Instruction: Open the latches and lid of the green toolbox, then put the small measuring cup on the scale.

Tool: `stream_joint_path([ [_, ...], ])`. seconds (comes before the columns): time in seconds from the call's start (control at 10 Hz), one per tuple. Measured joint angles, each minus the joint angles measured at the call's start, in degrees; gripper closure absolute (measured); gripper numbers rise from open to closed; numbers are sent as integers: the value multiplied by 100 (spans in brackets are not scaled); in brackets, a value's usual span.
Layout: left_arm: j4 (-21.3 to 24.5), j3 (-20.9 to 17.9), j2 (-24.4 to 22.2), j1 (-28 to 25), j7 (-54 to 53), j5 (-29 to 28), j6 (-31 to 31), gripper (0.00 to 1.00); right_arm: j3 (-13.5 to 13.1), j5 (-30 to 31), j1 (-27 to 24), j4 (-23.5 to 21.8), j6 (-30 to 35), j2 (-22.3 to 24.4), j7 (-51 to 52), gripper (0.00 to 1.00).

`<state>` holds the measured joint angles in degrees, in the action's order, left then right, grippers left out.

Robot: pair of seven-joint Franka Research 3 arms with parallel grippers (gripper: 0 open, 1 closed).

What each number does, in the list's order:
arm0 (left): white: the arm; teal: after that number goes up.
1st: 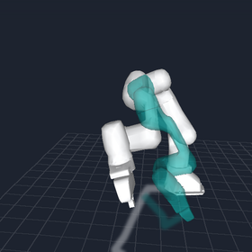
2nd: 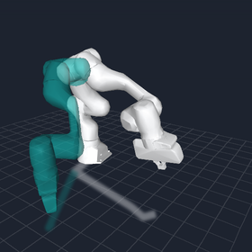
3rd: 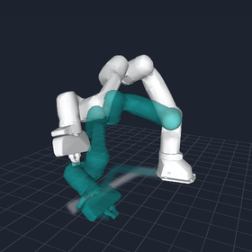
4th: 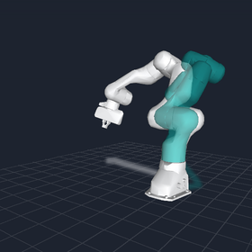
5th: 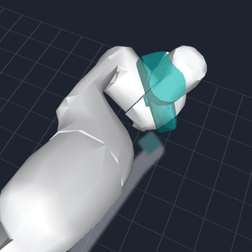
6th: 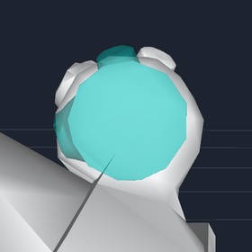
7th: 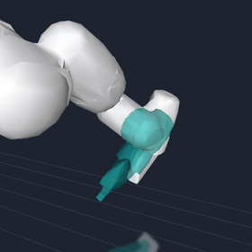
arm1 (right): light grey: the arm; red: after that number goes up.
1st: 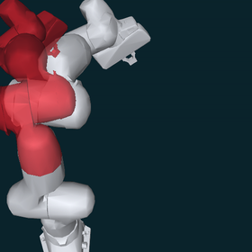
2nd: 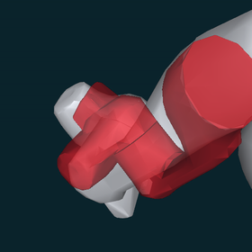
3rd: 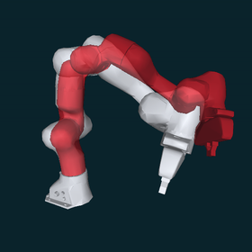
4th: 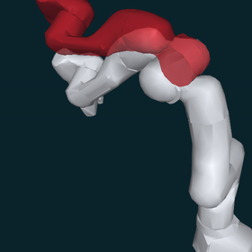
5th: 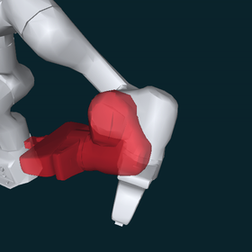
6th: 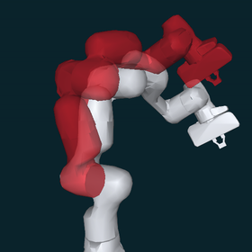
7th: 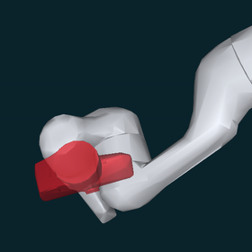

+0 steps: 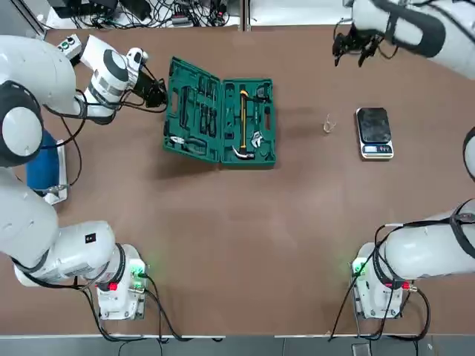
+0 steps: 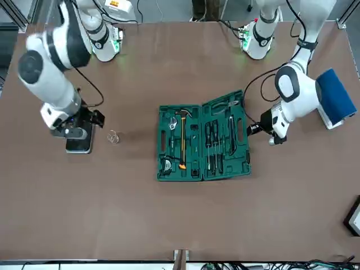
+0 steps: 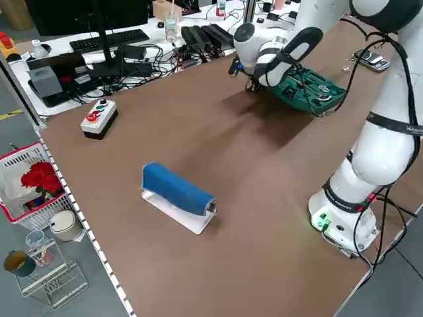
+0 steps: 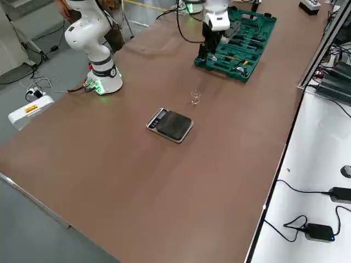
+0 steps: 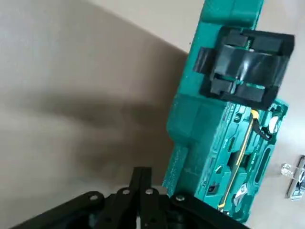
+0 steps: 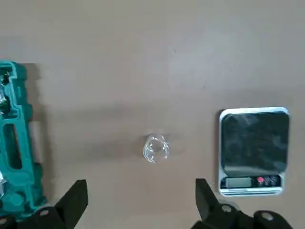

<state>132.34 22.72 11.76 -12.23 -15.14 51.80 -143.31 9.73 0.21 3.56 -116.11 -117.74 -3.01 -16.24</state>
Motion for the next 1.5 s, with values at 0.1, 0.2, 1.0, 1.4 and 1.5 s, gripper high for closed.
stream_joint_path([
  [0.1,0,3,95,13,-85,-2,-141,99,9,0,0,-323,-278,-25,0,0],
  [0.2,-1,5,184,15,-193,-3,-232,99,26,0,5,-549,-467,-70,0,0],
  [1.0,-29,10,771,28,-609,-13,-585,99,65,-1,188,-1283,-2171,-1000,-152,6],
  [1.4,-67,9,962,34,-620,-216,-696,99,63,-1,232,-1356,-2410,-1145,-212,16],
  [1.5,-67,9,963,33,-620,-216,-697,99,61,-1,231,-1357,-2423,-1170,-215,17],
])
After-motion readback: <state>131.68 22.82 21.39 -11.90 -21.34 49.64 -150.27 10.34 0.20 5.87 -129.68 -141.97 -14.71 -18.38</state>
